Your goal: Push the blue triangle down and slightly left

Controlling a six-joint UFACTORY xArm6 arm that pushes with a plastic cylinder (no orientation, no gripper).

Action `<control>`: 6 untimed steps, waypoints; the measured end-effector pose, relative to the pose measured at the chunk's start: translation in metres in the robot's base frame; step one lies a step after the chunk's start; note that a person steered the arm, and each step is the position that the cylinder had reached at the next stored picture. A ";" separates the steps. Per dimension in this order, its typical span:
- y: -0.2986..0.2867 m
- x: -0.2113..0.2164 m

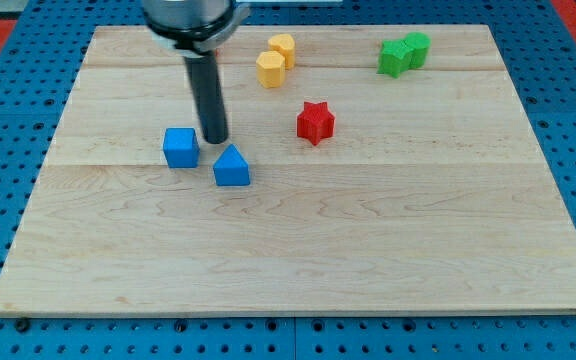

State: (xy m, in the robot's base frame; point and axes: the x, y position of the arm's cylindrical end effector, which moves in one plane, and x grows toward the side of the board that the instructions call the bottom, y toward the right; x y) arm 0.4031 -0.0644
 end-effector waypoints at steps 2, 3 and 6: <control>-0.017 0.101; -0.092 0.123; -0.032 0.083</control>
